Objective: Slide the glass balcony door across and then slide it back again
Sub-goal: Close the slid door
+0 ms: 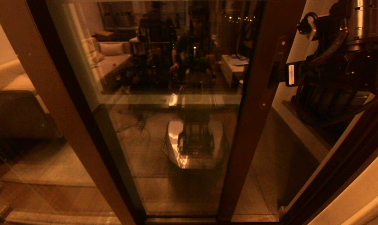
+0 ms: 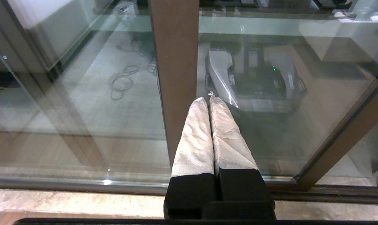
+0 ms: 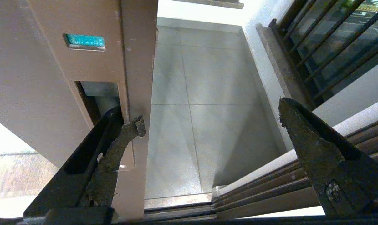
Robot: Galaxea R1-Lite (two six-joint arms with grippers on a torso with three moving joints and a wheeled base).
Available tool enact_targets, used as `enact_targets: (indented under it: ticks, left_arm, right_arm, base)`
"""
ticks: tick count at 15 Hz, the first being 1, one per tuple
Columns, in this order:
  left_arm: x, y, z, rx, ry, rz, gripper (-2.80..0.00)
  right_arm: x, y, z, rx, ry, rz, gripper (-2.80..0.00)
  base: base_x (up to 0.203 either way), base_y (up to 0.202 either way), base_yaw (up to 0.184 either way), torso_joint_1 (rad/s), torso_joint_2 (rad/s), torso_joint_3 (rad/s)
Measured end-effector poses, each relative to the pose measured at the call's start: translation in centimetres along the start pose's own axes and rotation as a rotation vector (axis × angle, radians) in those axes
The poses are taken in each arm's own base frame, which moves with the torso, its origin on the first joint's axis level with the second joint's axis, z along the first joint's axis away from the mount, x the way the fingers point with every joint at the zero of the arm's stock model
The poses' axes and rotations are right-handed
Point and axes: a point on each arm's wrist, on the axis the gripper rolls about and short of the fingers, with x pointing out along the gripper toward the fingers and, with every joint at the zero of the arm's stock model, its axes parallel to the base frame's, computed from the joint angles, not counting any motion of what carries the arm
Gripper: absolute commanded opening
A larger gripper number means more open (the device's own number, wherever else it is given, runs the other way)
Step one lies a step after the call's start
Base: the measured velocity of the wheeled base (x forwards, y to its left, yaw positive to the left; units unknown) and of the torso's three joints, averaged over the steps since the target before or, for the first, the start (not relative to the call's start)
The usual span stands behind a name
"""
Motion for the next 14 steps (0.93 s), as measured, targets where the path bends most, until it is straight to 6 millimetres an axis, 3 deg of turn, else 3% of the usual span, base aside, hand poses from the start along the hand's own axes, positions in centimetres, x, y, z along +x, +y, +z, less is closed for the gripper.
enact_targets:
  ticks: [10, 14]
  left_arm:
    - [0.0, 0.0, 0.0, 0.0, 0.0, 0.0, -2.8]
    - [0.0, 0.0, 0.0, 0.0, 0.0, 0.0, -2.8]
  right_arm:
    - [0.6, -1.8, 0.0, 0.001, 0.007, -0.064, 0.0]
    - [-0.3, -2.7, -0.6, 0.005, 0.005, -0.085, 0.0]
  base:
    - [0.0, 0.0, 0.0, 0.0, 0.0, 0.0]
    - [0.0, 0.0, 0.0, 0.0, 0.0, 0.0]
